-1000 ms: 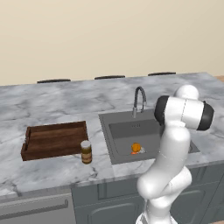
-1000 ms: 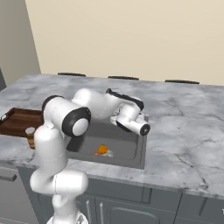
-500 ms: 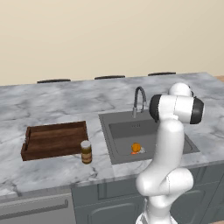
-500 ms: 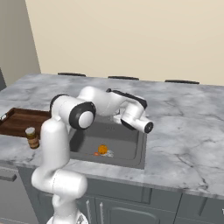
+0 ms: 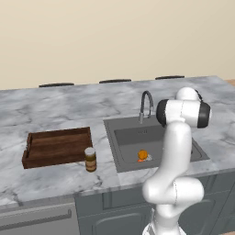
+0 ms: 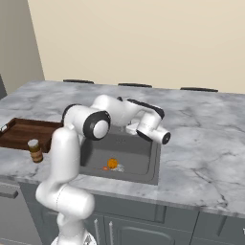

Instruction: Pick up all produce items and place them in the sink. Turn on the sink faucet to wash them. Then turn the sink off and put them in the tray.

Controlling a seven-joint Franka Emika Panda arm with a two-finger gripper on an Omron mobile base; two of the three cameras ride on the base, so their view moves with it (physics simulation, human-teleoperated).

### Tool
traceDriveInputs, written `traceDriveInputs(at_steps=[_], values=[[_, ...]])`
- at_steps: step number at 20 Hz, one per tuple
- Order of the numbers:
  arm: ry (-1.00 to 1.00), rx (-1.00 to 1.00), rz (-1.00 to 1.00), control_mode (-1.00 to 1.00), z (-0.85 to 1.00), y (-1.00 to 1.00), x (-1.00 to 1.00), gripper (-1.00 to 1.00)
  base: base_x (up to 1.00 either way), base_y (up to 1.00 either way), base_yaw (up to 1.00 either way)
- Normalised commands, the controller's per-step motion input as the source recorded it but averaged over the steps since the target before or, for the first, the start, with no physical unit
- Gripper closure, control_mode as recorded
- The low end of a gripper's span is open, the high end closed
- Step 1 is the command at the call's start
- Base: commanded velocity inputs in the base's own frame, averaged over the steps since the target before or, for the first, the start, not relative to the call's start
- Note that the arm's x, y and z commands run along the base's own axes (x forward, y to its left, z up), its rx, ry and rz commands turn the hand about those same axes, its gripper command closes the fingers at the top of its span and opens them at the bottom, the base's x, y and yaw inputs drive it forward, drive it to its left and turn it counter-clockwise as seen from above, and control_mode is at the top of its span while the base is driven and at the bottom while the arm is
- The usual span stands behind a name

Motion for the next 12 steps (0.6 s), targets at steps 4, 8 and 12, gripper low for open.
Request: traceDriveInputs(at_steps=[4, 8, 12], values=[[-0.01, 0.0, 0.07, -1.0, -0.05, 0.0, 0.09, -1.0, 0.0, 0.0, 0.0], [0.0, 0.0, 0.02, -1.0, 0.0, 0.0, 0.0, -1.0, 0.0, 0.0, 0.0], [0.0, 0.0, 0.0, -1.0, 0.0, 0.0, 0.0, -1.0, 0.0, 0.0, 0.0]])
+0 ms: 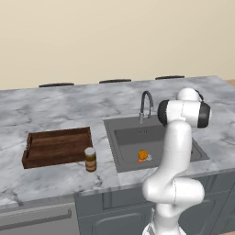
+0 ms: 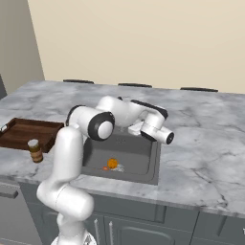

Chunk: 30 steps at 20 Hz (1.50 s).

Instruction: Pick up all produce items and place them in the sink. Turn on the sink faucet to wash them. Then turn the sink off and put them in the tray.

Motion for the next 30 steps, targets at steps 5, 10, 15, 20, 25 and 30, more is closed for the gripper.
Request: traceDriveInputs(at_steps=[5, 10, 15, 20, 25, 30], values=[[0.0, 0.03, 0.0, -1.0, -0.01, -0.05, 0.01, -1.0, 0.0, 0.0, 0.0], [0.0, 0.01, 0.0, -1.0, -0.06, -0.01, 0.05, -1.0, 0.0, 0.0, 0.0], [0.0, 0.01, 0.0, -1.0, -0.11, -0.01, 0.03, -1.0, 0.0, 0.0, 0.0], [0.0, 0.0, 0.0, -1.0, -0.13, 0.0, 0.13, -1.0, 0.0, 0.0, 0.0], [0.0, 0.0, 0.0, -1.0, -0.1, 0.03, 0.19, -1.0, 0.0, 0.0, 0.0], [0.0, 0.0, 0.0, -1.0, -0.03, 0.15, 0.15, -1.0, 0.0, 0.0, 0.0]])
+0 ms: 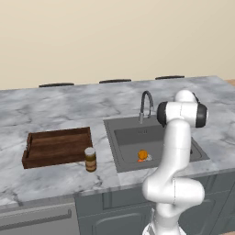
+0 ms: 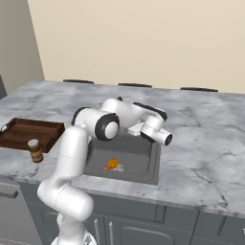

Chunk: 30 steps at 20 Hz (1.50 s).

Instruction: Pick up all produce items and place them in the sink. Turn on the sink faucet to wash them. Then turn the sink off and put them in the tray.

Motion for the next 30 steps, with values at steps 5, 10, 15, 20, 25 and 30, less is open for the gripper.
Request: traceDriveInputs(at_steps=[5, 10, 15, 20, 25, 30], values=[[0.0, 0.0, 0.0, -1.0, -0.01, 0.24, 0.11, -1.0, 0.0, 0.0, 0.0], [0.0, 0.0, 0.0, -1.0, -0.01, 0.08, 0.09, -1.0, 0.0, 0.0, 0.0], [0.0, 0.0, 0.0, -1.0, 0.0, 0.0, 0.07, -1.0, 0.0, 0.0, 0.0], [0.0, 0.0, 0.0, -1.0, -0.03, 0.0, 0.09, -1.0, 0.0, 0.0, 0.0], [0.0, 0.0, 0.0, -1.0, -0.05, 0.02, 0.02, -1.0, 0.0, 0.0, 0.0], [0.0, 0.0, 0.0, -1.0, -0.04, 0.13, 0.09, -1.0, 0.0, 0.0, 0.0]])
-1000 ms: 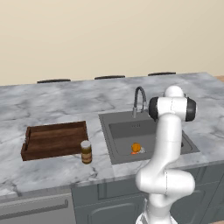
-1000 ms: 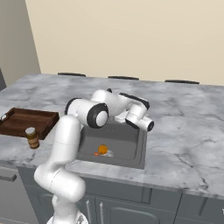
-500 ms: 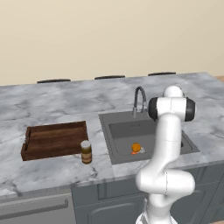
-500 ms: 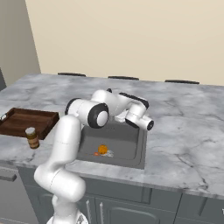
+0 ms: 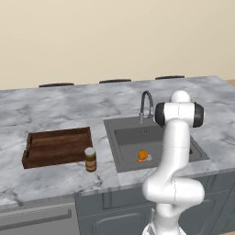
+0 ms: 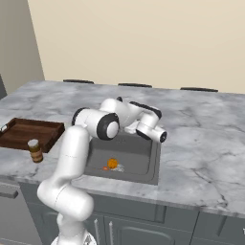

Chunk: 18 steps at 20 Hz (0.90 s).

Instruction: Pick up all produce items and place them in the sink. Turn on the sink faucet to wash them. Then turn the sink off and put them in the tray.

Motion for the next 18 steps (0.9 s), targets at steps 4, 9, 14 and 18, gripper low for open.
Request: traceDriveInputs(at_steps=[4, 9, 14, 18], values=[[0.0, 0.0, 0.0, -1.0, -0.03, 0.11, 0.1, -1.0, 0.0, 0.0, 0.0], [0.0, 0.0, 0.0, -1.0, -0.05, 0.06, 0.1, -1.0, 0.0, 0.0, 0.0], [0.0, 0.0, 0.0, -1.0, -0.05, 0.11, 0.11, -1.0, 0.0, 0.0, 0.0], [0.0, 0.0, 0.0, -1.0, -0.05, 0.04, 0.07, -1.0, 0.0, 0.0, 0.0]])
